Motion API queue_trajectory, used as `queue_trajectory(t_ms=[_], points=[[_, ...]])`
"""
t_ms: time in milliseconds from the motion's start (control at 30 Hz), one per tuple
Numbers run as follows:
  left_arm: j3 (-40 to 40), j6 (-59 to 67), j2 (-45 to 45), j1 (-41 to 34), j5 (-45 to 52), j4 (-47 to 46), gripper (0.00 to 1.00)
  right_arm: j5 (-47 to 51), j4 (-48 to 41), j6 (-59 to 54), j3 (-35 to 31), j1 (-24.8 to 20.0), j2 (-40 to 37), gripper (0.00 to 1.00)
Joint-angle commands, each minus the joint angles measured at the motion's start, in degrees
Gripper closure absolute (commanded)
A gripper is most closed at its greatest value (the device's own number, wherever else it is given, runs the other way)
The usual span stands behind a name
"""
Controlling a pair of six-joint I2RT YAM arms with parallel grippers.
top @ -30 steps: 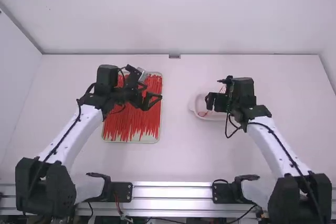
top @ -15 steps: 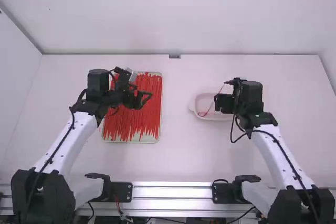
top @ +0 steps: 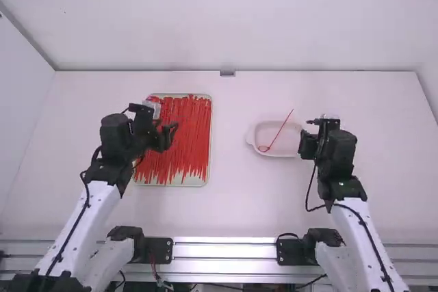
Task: Fasten the cable tie
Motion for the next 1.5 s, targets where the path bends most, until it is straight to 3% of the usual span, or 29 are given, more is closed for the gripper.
queue_trajectory(t_ms=[0, 333, 567, 867, 1467], points=[[-3.61, -0.36, -4.01, 0.05, -6.04, 0.1, 0.44, 0.67, -0.01, -0.16, -4.13, 0.16, -3.8, 0.45], [-17.42, -0.36, -17.82, 0.05, -19.85, 0.1, 0.69, 0.67, -0.01, -0.16, -17.91, 0.16, -17.58, 0.7], [-25.38, -0.36, -25.77, 0.05, -22.81, 0.1, 0.82, 0.67, -0.01, -0.16, -25.47, 0.16, -25.42, 0.83], [-33.19, -0.36, -35.54, 0.05, -22.81, 0.1, 1.0, 0.67, -0.01, -0.16, -25.47, 0.16, -34.97, 1.0], [-33.19, -0.36, -49.23, 0.05, -22.81, 0.1, 1.0, 0.67, -0.01, -0.16, -25.47, 0.16, -47.91, 1.0]])
